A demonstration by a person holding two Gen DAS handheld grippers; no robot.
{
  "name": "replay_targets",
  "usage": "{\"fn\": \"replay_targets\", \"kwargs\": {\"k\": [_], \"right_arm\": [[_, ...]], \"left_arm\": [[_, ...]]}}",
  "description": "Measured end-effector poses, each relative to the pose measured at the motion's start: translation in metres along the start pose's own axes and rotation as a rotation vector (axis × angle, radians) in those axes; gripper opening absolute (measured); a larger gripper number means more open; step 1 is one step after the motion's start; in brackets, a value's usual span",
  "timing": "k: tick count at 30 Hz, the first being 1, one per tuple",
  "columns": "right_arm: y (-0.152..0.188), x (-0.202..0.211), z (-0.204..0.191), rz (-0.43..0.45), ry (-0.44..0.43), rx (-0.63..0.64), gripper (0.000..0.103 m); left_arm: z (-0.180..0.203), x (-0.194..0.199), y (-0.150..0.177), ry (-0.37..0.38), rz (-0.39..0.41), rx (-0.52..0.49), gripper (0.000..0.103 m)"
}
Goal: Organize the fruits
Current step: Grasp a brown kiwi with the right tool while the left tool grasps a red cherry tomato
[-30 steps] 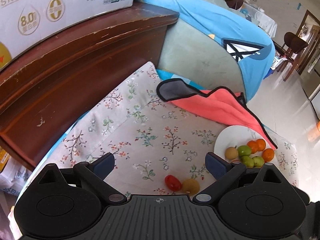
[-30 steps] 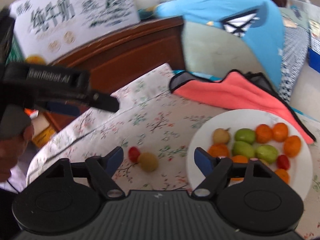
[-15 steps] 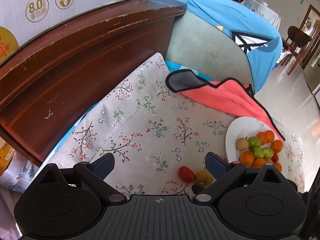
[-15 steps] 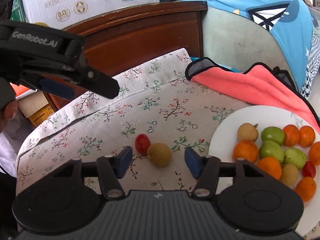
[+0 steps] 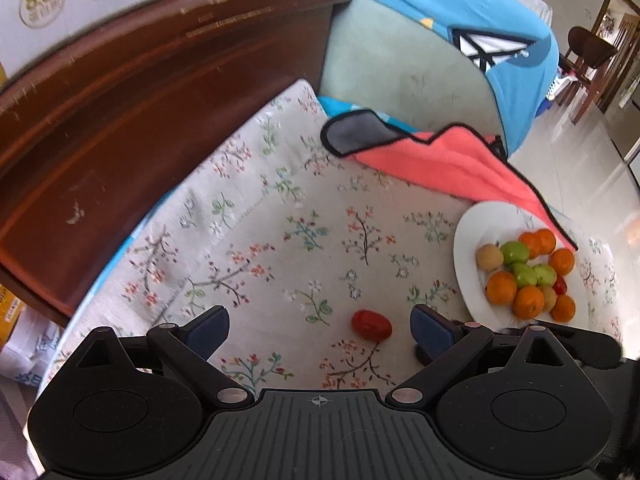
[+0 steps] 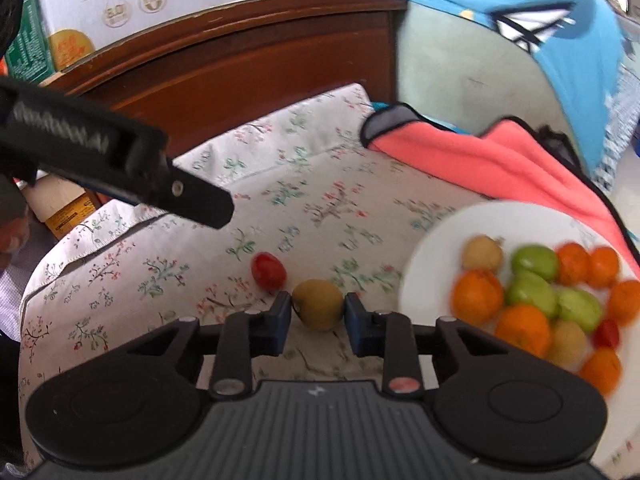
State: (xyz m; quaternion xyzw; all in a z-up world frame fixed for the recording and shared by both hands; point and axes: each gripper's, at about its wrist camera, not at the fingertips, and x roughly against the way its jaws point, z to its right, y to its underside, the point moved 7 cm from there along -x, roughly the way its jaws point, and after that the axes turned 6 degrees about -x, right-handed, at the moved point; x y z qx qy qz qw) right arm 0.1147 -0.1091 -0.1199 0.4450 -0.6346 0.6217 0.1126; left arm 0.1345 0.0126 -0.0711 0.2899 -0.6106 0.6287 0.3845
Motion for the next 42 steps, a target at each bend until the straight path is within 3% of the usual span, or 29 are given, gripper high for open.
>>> {"fn": "replay_targets", "kwargs": {"k": [9, 18, 24, 26, 33, 35, 38, 42], "right_arm": [[0.016, 0.043, 0.01, -0.031, 0.084, -0.141, 0.029], [0.011, 0.061, 0.009, 0.002, 0.079, -0.19, 0.029], [0.008, 0.062, 0.018, 0.008, 0.095, -0.262, 0.029], [0.008, 0.063, 0.02, 0.008, 0.092, -0.283, 0.029], [0.007, 0.061, 0.021, 0.002, 0.099, -0.29, 0.029], [0.007, 0.06, 0.021, 0.002, 0.098, -0.29, 0.029], [0.008, 0.061, 0.02, 0.006, 0.1, -0.289, 0.029], [0.007, 0.061, 0.021, 0.013, 0.104, -0.291, 0.029]], "left_arm": [[0.015, -0.02, 0.014, -0.003, 0.006, -0.05, 0.097], [0.027, -0.03, 0.019, -0.001, 0.07, -0.137, 0.093], [0.037, -0.035, 0.02, 0.031, 0.081, -0.168, 0.077], [0.037, -0.038, 0.021, 0.027, 0.071, -0.171, 0.066], [0.035, -0.04, 0.022, 0.018, 0.082, -0.164, 0.051], [0.036, -0.04, 0.022, 0.026, 0.082, -0.17, 0.037], [0.038, -0.039, 0.023, 0.027, 0.085, -0.174, 0.025], [0.037, -0.034, 0.022, 0.028, 0.098, -0.161, 0.023]]}}
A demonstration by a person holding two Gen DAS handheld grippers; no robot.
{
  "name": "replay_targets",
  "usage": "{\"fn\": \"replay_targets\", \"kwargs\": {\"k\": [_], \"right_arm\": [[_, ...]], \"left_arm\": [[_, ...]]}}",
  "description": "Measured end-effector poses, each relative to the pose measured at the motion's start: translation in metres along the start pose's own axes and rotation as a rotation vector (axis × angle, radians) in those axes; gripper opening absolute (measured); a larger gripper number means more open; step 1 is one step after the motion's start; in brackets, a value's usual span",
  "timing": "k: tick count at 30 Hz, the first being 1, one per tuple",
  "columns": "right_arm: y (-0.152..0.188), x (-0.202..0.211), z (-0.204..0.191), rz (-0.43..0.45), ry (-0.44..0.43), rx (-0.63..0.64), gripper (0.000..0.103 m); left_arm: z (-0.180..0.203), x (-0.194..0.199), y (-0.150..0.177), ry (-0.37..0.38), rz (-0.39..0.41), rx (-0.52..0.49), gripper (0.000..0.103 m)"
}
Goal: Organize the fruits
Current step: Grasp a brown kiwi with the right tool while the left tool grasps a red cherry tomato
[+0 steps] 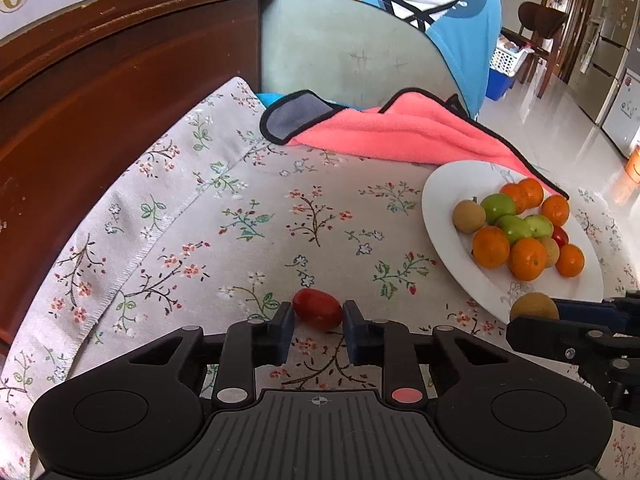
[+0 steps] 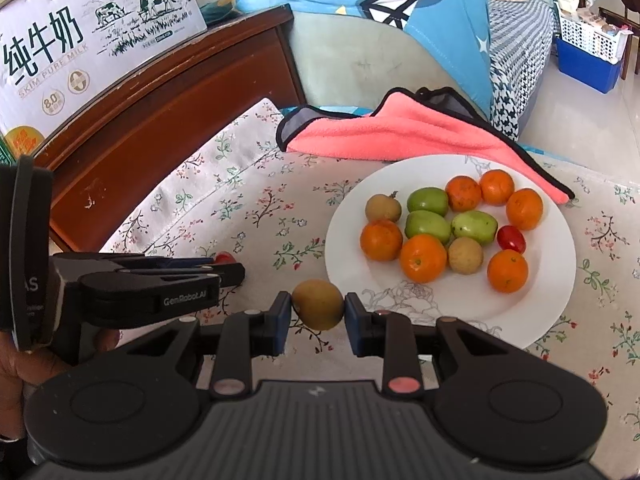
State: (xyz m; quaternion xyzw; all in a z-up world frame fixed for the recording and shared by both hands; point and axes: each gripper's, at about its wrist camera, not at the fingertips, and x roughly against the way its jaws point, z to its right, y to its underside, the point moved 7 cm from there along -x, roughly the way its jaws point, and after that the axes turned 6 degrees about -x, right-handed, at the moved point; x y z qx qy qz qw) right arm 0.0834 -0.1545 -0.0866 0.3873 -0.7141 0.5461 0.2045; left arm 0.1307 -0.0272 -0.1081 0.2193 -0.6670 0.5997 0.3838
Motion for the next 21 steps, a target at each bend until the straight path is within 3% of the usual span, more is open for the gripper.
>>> {"fn": "replay_targets", "kwargs": {"k": [11, 21], "right_arm": [[-0.001, 0.0, -0.003, 0.001, -0.006, 0.013, 0.029], [-0.001, -0.002, -0.004, 0.0, -0.007, 0.018, 0.029]], "left_arm": [[-0.004, 0.014, -0.011, 0.018, 0.039, 0.046, 0.019], [-0.01, 0.009, 0.0, 0.055, -0.009, 0.079, 0.02]]}}
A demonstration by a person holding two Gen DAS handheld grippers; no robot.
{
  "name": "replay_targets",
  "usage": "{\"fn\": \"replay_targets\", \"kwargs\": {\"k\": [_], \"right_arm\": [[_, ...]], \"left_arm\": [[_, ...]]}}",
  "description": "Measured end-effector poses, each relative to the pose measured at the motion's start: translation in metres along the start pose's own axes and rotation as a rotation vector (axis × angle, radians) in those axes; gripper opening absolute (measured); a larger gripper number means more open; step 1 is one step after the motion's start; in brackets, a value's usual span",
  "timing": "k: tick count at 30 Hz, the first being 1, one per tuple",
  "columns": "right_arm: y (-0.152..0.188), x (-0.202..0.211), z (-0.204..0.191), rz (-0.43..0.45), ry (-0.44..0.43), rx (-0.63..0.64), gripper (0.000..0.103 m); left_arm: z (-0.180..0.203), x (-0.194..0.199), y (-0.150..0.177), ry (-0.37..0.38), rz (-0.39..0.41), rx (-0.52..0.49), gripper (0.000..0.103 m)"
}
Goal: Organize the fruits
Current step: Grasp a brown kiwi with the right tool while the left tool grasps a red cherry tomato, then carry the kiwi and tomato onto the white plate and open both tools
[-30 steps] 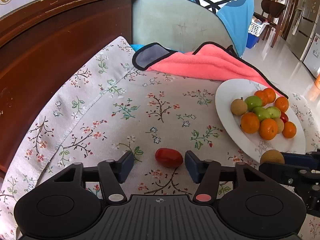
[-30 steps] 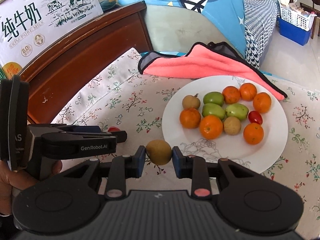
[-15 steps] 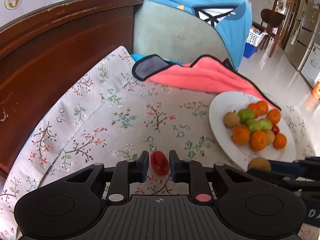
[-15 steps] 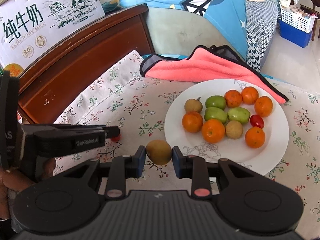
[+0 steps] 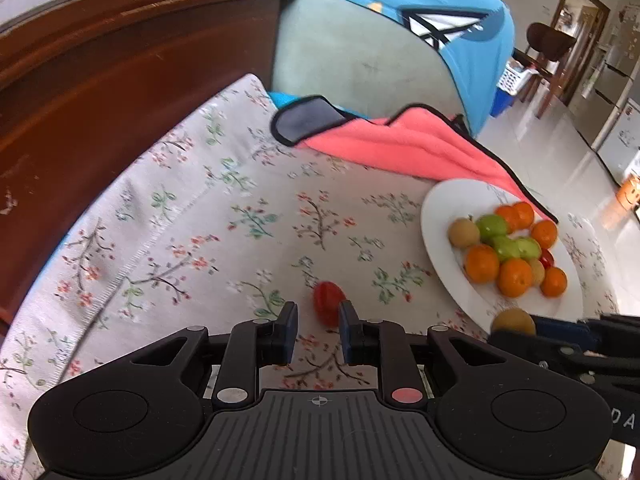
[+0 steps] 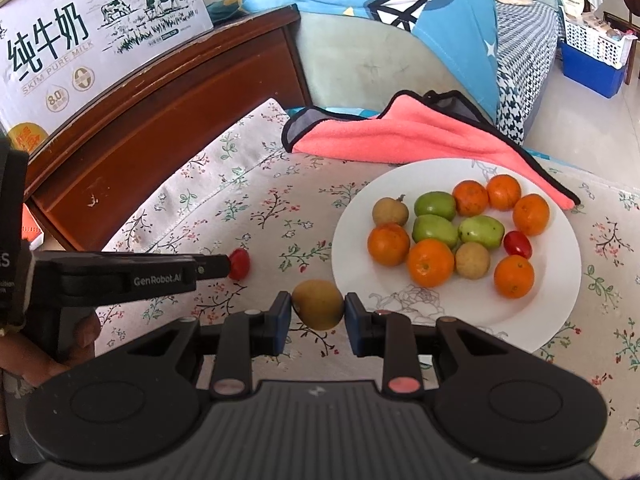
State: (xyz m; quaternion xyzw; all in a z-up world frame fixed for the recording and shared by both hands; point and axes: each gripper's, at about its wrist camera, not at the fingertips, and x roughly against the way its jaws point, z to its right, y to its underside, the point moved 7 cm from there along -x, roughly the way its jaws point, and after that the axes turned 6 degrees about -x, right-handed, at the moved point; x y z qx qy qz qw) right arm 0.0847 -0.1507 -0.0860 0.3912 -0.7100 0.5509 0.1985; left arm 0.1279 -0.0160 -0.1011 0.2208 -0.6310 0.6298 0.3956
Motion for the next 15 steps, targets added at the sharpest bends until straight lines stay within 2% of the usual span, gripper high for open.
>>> {"fn": "replay_targets", "kwargs": {"k": [9, 12, 15], "right_arm": [[0.0, -0.001, 0.001, -0.004, 0.004, -0.007, 0.029], [0.0, 0.0, 0.002, -0.001, 0.006, -0.004, 0.029], [0.0, 0.0, 0.004, -0.002, 0.011, -0.013, 0.029]], "left_arm": [[0.003, -0.006, -0.002, -0.029, 0.017, 0.008, 0.033], [0.009, -0.007, -0.005, -0.029, 0.025, 0.004, 0.043], [0.012, -0.011, -0.006, -0.063, 0.03, -0.015, 0.041]]}}
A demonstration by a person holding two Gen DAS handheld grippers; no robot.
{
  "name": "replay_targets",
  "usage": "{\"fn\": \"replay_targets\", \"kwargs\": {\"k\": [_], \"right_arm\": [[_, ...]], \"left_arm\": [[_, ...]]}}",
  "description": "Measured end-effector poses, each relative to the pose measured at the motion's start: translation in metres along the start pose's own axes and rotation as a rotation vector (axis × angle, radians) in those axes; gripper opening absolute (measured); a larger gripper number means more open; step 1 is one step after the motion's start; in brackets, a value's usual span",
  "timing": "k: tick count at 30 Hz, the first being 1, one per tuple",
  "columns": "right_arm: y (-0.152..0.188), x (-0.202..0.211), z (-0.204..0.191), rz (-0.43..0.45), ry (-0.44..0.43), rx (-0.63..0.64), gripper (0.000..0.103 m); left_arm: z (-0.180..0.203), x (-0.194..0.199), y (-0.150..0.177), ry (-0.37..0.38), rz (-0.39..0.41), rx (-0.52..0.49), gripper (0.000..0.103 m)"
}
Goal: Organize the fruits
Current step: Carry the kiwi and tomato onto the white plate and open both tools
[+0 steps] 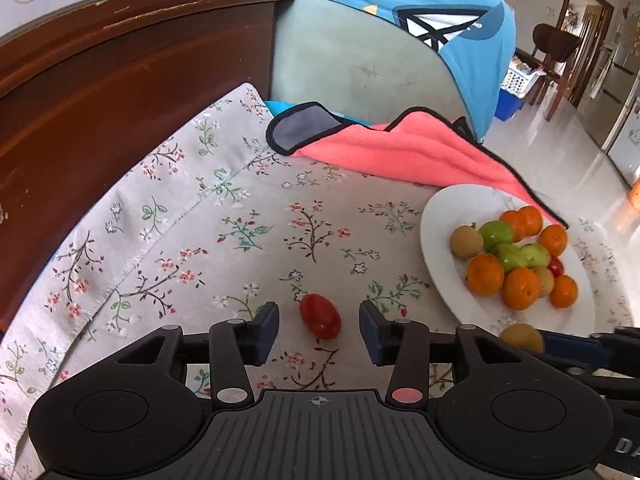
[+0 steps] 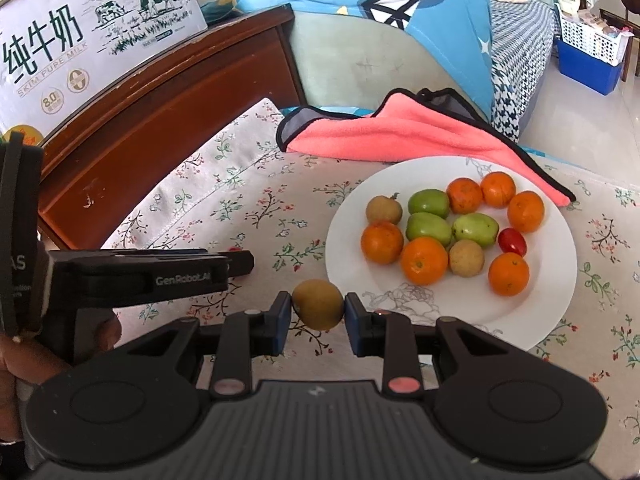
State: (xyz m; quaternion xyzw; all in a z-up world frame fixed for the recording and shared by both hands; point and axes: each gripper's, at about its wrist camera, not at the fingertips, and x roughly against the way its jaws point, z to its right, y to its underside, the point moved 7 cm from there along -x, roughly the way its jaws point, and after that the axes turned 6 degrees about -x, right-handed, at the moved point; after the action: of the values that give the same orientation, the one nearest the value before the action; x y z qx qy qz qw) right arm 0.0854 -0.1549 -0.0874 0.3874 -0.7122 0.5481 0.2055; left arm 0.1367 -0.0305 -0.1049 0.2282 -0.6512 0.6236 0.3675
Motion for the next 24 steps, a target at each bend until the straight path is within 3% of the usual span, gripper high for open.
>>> {"fn": "replay_targets", "kwargs": {"k": [3, 7, 24], "right_arm": [[0.0, 0.001, 0.0, 0.0, 0.0, -0.001, 0.029], [0.0, 0.001, 0.0, 0.0, -0.003, -0.001, 0.029], [-0.008, 0.007, -0.004, 0.029, -0.022, -0.004, 0.029]], "left_arm": [[0.001, -0.005, 0.0, 0.0, -0.005, 0.006, 0.036], [0.002, -0.007, 0.003, 0.008, -0.016, -0.006, 0.02], [-0.014, 0.031, -0.017, 0.017, 0.084, 0.055, 0.02]]}}
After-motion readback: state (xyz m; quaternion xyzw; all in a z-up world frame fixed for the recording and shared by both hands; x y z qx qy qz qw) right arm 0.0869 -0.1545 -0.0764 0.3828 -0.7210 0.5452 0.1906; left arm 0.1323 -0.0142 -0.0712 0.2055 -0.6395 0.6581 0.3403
